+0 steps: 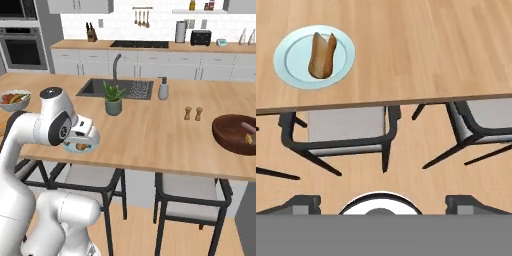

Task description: Place one bun and one sausage from the bowl on each plate.

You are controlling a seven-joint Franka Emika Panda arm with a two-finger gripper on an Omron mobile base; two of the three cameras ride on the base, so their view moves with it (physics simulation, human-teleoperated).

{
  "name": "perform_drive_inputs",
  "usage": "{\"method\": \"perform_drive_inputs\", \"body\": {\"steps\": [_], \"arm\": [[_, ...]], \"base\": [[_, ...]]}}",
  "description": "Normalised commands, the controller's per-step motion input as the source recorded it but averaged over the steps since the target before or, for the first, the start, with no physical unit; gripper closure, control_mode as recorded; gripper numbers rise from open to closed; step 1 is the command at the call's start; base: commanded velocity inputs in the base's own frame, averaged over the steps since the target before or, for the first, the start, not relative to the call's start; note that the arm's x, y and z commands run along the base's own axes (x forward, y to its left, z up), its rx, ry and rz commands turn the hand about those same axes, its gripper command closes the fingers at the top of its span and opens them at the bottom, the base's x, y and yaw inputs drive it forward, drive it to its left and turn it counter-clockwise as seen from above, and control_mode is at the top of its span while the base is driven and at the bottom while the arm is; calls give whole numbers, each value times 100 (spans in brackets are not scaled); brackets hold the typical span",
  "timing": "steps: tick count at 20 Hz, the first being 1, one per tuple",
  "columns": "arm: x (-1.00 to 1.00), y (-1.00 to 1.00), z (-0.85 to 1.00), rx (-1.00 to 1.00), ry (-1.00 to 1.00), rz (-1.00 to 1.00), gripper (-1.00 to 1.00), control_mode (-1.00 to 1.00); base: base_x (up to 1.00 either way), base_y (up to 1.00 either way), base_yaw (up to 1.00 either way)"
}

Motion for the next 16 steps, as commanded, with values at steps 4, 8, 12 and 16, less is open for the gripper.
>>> {"method": "perform_drive_inputs", "body": {"steps": [4, 8, 12, 16], "arm": [[0, 0, 0, 0, 0, 0, -100, 100], [0, 0, 0, 0, 0, 0, -100, 100], [0, 0, 0, 0, 0, 0, -100, 100], [0, 0, 0, 0, 0, 0, -100, 100]], "base": [[-8, -100, 0], [0, -100, 0], [0, -100, 0], [8, -100, 0]]}}
